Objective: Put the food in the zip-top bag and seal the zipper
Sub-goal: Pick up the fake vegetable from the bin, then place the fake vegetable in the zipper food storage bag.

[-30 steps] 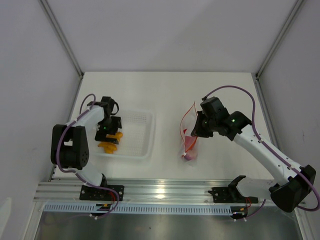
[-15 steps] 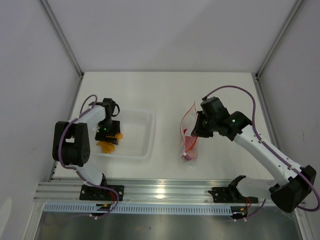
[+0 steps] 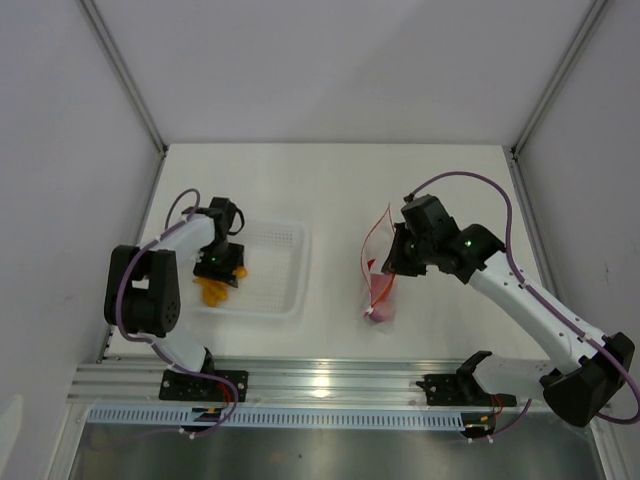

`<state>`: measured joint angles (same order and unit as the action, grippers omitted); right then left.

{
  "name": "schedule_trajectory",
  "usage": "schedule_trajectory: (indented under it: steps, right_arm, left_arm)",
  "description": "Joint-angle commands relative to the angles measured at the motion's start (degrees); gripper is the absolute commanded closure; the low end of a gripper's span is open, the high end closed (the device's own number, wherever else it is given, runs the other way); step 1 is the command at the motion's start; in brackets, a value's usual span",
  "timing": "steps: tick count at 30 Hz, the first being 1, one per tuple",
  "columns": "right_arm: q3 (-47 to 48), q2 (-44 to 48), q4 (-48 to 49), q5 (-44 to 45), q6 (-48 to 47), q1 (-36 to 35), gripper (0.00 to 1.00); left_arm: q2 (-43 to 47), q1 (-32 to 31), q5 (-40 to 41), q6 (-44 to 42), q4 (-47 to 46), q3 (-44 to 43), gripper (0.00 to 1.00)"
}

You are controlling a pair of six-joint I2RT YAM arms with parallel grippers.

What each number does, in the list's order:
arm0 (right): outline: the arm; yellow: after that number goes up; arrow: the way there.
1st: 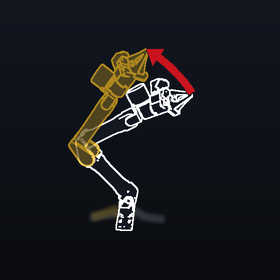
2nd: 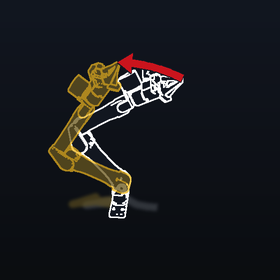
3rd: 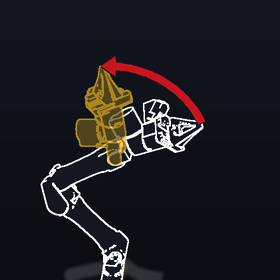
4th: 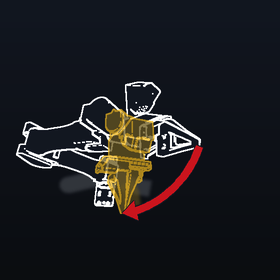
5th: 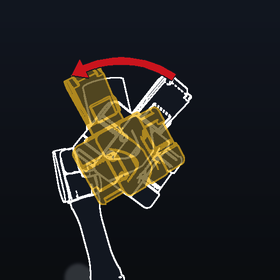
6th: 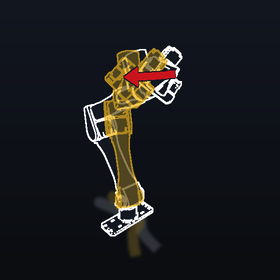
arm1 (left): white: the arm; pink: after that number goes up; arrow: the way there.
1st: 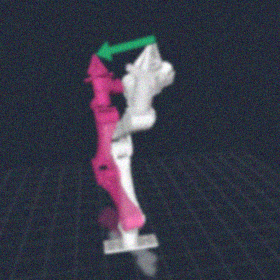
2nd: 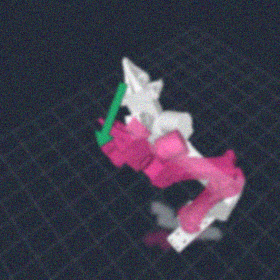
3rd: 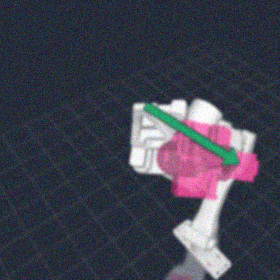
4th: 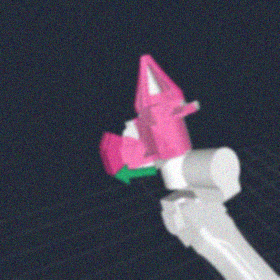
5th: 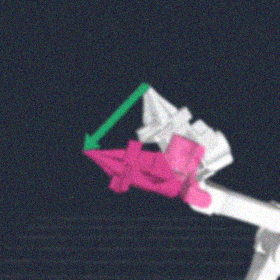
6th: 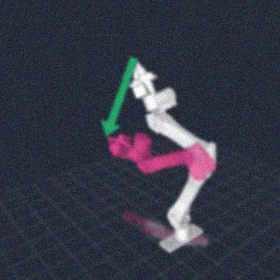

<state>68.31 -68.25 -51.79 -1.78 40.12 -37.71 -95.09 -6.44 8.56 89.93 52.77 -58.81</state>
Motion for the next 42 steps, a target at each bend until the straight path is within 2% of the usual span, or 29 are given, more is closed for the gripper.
schedule_trajectory:
  steps: [1, 3, 7, 15, 19, 23, 26, 28, 33, 34, 35, 37, 38, 41, 42]
  right_arm:
    - [1.4, 0.9, 0.5, 1.3, 0.6, -0.8, 1.00]
    - [1.6, 0.7, 0.5, 1.7, 0.7, -1.3, 1.00]
    - [1.8, 0.1, 0.1, 1.8, 1.1, -1.8, 1.00]
    - [1.7, -0.3, 0.1, 3.7, 1.8, -2.8, 1.00]
    - [1.8, -0.7, 0.3, 3.8, 2.2, -2.8, 1.00]
    - [2.1, -1.3, 0.5, 4.0, 2.5, -2.9, 1.00]
    - [2.0, -1.9, 0.7, 4.2, 2.6, -2.9, 1.00]
    - [1.9, -2.6, 1.0, 3.8, 2.8, -2.9, 1.00]
    - [2.0, -3.2, 1.9, 3.5, 3.1, -2.9, 1.00]
    - [2.1, -3.3, 1.6, 3.7, 3.1, -2.8, 1.00]
    - [2.3, -3.4, 1.6, 3.9, 3.1, -2.8, 1.00]
    - [2.3, -3.4, 1.5, 4.1, 3.0, -2.9, 1.00]
    - [2.4, -3.7, 1.7, 4.1, 3.1, -2.9, 1.00]
    - [3.3, -4.4, 1.3, 4.3, 2.7, -2.9, 1.00]
    - [3.6, -4.6, 1.1, 4.8, 2.5, -2.9, 1.00]
  left_arm:
    - [4.0, -2.2, 3.0, -2.2, -0.9, -0.5, 0.66]
    - [6.0, -3.7, 3.7, -3.7, -0.8, -1.0, 0.66]
    - [9.3, -6.3, 4.0, -6.0, -0.5, -2.5, 0.86]
    - [18.2, -10.5, 3.9, -12.5, 0.0, -1.8, 0.83]
    - [25.7, -13.5, 3.8, -18.4, -1.6, -1.4, 0.88]
    - [32.4, -13.9, -0.5, -26.0, -7.7, 1.1, 0.92]
    - [36.3, -13.9, -8.3, -32.0, -15.0, 4.3, 0.93]
    - [40.1, -13.9, -16.6, -34.7, -19.3, 6.2, 0.94]
    - [48.4, -14.0, -35.9, -39.7, -37.9, 13.1, 0.90]
    - [48.9, -14.0, -42.9, -39.1, -40.4, 13.6, 0.89]
    - [49.0, -14.0, -46.6, -38.2, -47.2, 15.2, 0.88]
    - [48.5, -14.0, -55.4, -32.8, -53.7, 16.1, 0.89]
    - [48.1, -14.0, -57.7, -31.1, -59.8, 16.3, 0.89]
    - [46.7, -14.4, -63.7, -22.5, -69.0, 16.4, 0.89]
    - [46.3, -14.5, -64.8, -19.7, -76.3, 17.3, 0.89]
